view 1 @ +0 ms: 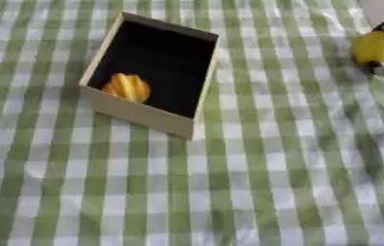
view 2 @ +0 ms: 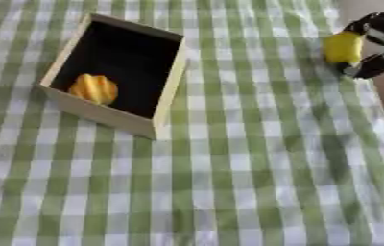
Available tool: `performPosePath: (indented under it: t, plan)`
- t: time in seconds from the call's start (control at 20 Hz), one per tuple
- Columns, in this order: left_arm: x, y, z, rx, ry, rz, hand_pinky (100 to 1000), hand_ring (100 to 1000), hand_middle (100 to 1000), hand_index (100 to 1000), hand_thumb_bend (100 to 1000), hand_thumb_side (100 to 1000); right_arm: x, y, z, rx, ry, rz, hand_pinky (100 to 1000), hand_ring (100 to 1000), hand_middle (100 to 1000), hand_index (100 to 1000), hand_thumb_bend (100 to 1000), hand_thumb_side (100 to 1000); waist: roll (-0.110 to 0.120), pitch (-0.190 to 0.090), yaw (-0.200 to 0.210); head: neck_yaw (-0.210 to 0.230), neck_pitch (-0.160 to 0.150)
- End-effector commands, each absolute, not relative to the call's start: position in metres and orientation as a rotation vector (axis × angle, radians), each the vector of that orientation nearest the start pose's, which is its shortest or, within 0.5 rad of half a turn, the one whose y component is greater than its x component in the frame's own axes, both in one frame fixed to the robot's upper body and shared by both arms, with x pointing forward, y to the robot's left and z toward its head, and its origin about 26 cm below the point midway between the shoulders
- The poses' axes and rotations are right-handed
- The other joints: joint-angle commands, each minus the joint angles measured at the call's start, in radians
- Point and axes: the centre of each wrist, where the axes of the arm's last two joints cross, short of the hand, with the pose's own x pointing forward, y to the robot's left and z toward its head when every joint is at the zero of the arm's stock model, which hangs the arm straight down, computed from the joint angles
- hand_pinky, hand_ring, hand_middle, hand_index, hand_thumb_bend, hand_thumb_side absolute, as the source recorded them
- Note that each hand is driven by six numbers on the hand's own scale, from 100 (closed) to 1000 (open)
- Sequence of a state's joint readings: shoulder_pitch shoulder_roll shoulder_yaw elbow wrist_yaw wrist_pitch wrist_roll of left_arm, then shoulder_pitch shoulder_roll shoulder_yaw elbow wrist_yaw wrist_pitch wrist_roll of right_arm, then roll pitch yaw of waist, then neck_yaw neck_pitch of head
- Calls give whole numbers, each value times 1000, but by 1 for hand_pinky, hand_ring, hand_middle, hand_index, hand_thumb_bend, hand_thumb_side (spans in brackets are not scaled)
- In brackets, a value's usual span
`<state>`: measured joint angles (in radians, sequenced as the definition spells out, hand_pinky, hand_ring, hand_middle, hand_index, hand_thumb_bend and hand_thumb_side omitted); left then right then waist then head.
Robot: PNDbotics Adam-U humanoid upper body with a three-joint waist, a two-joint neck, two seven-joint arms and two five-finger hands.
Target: Pick up objects on the table and place them in the box.
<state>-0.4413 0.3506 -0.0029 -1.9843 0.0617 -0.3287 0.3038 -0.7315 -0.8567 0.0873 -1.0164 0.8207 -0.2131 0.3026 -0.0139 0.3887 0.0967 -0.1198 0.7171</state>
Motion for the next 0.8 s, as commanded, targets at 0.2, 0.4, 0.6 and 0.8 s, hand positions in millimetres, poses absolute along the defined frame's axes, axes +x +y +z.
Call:
performPosePath:
  t: [0.2,0.4,0.6,0.8]
  plan:
    - [308,248,246,-119,3503,58,644,765,752,844,272,590,405,-450,257,-1226,-1287,1299,787,762,520,675,100,209,-3,-23,-2,1,-1]
    - [308,248,246,-119,3507,62,645,766,753,844,274,589,400,-439,279,-1262,-1375,1288,774,733,488,637,100,153,-8,-32,-5,4,4]
    - [308,249,246,-123,3506,62,646,766,753,845,273,586,385,-408,312,-1268,-1581,1338,757,704,491,641,100,117,-13,-42,-7,3,8]
    - [308,249,247,-118,3503,65,648,767,754,845,277,581,361,-349,342,-1213,-1794,1495,749,691,496,646,100,120,-16,-52,-2,-2,12]
